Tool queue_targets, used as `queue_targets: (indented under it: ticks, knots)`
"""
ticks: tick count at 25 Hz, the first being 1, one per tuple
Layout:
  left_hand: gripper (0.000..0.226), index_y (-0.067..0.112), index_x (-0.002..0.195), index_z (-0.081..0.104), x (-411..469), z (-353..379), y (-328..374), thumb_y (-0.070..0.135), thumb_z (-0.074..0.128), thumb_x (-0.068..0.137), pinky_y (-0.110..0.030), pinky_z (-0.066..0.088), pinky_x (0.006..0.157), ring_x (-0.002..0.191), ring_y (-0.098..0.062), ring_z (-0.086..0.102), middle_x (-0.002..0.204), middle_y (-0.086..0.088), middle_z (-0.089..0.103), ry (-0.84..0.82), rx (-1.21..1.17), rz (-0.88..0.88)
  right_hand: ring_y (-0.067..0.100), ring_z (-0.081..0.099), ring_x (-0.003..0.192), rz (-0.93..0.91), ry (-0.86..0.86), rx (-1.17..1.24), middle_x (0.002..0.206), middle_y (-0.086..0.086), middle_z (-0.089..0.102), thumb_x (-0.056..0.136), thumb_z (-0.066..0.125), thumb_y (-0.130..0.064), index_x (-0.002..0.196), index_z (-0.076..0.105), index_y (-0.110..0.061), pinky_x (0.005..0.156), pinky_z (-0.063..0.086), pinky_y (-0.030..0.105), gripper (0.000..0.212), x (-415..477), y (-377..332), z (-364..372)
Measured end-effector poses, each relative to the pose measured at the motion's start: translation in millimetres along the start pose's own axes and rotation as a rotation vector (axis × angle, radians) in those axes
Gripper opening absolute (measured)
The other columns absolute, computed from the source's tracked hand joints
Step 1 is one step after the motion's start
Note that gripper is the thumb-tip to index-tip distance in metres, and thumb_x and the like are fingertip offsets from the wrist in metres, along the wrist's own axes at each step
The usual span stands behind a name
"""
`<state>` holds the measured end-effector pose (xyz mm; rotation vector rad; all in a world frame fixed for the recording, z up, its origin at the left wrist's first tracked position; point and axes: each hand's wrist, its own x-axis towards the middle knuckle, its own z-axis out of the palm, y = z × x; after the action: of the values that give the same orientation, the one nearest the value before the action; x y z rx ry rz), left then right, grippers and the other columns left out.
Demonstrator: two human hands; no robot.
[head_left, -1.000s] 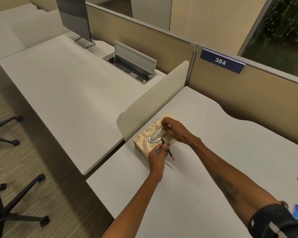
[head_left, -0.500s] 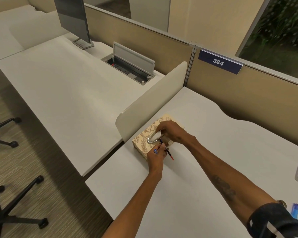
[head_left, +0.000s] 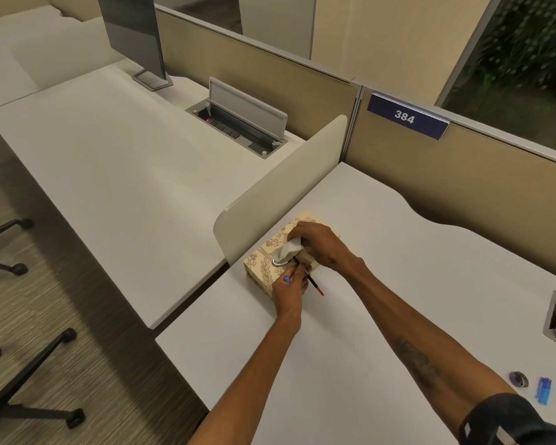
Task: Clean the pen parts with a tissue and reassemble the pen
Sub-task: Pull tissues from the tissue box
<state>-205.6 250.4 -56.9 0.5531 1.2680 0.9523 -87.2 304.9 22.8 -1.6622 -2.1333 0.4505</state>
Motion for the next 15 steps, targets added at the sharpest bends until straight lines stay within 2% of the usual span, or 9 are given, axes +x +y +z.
queue_targets:
  ticks: [2,6,8,10,13,15]
  knots:
    - [0.03,0.01,0.117,0.07,-1.0,0.8,0.3,0.022,0.071,0.09,-0.031,0.059,0.087,0.102,-0.021,0.072,0.11,-0.008,0.075,-0.004,-0.01,-0.002,0.029,0.064,0.098,0.029,0.065,0.034,0.106,0.011,0.071,0.085,0.057,0.008,0.105,0.072,-0.007,0.08,0.049,0.034,0.029,-1.1,-0.8,-2.8]
    - [0.028,0.009,0.117,0.071,-0.7,0.9,2.7,0.021,0.07,0.091,-0.031,0.059,0.088,0.103,-0.021,0.072,0.11,-0.008,0.075,-0.015,-0.012,-0.008,0.025,0.065,0.092,0.08,0.144,0.121,0.103,0.011,0.072,0.084,0.061,0.007,0.102,0.073,-0.005,0.076,0.043,0.024,0.025,-1.8,-2.6,-5.7]
    - [0.025,0.012,0.114,0.072,-1.6,0.5,3.9,0.022,0.07,0.091,-0.032,0.059,0.089,0.104,-0.021,0.072,0.109,-0.008,0.075,-0.025,-0.002,-0.017,0.019,0.064,0.095,0.132,0.101,0.221,0.107,0.008,0.072,0.084,0.063,0.004,0.104,0.072,-0.007,0.08,0.044,0.021,0.024,-2.1,-0.8,-5.2]
    - [0.02,0.016,0.11,0.072,-1.5,-0.6,4.2,0.024,0.07,0.091,-0.032,0.059,0.09,0.104,-0.021,0.072,0.108,-0.007,0.076,-0.028,0.027,-0.017,0.017,0.062,0.104,0.217,0.007,0.263,0.114,0.004,0.07,0.086,0.067,-0.007,0.108,0.071,-0.013,0.085,0.043,0.022,0.023,-0.5,4.3,-5.5]
    - [0.025,0.013,0.113,0.072,-3.5,-1.2,5.2,0.024,0.069,0.091,-0.03,0.059,0.087,0.101,-0.02,0.072,0.108,-0.007,0.076,-0.026,0.033,-0.015,0.022,0.056,0.111,0.248,-0.128,0.148,0.119,0.002,0.065,0.086,0.071,-0.029,0.112,0.069,-0.016,0.088,0.045,0.031,0.029,2.4,6.4,-6.4]
    - [0.029,0.01,0.116,0.071,-2.4,-1.0,4.6,0.025,0.071,0.09,-0.03,0.059,0.087,0.101,-0.02,0.073,0.109,-0.008,0.075,-0.016,0.037,-0.022,0.024,0.054,0.114,0.207,-0.162,0.07,0.121,0.003,0.064,0.088,0.069,-0.026,0.111,0.069,-0.015,0.088,0.045,0.036,0.026,5.8,2.2,-6.6]
